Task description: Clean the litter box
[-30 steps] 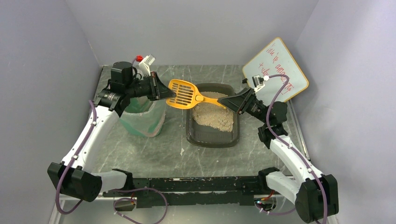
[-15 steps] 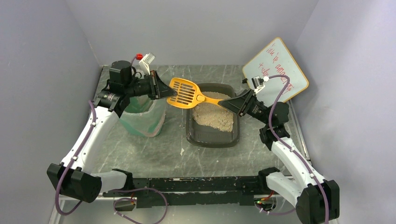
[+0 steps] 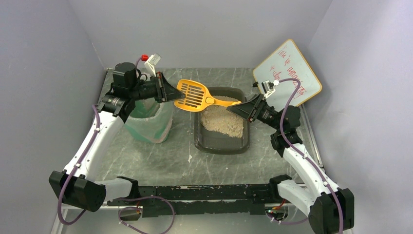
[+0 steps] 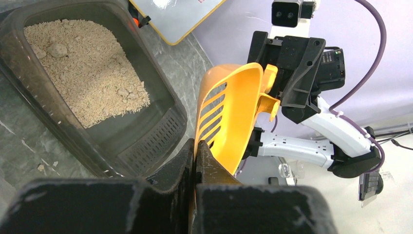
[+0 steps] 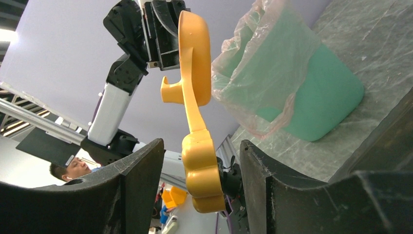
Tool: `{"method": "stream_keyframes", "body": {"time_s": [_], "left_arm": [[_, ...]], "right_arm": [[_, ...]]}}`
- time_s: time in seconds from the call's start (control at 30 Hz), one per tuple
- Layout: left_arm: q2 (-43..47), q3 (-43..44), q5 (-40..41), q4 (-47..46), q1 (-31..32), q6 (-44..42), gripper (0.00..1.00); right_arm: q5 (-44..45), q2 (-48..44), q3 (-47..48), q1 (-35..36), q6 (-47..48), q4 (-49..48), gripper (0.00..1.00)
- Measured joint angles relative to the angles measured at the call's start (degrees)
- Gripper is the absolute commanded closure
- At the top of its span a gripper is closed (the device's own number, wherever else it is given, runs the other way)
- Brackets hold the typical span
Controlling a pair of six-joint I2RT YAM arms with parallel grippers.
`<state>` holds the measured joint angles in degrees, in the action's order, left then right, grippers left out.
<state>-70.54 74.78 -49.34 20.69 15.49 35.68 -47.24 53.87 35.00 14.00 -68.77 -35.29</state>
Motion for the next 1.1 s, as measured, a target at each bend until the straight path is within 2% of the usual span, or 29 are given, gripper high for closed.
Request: {"method": "stream_keyframes", "body": {"time_s": [0.3,0.73,1.1], "left_arm": [[0.3,-1.2,-0.6,-1.3,0.0,0.9,0.95],[0.3,-2.8,-1.3,-3.3,0.0,2.5,0.95],[0.3,-2.8,-1.4,-3.2,0.0,2.4,0.95]], "right_arm": [[-1.2,0.8,0.3,0.0,-2.4,-4.0,0.47],[-2.6,2.9,1.7,0.9,-2.8,-5.1,0.62],[-2.3,3.1,2.0,1.1,-2.0,-4.6,0.65]]}}
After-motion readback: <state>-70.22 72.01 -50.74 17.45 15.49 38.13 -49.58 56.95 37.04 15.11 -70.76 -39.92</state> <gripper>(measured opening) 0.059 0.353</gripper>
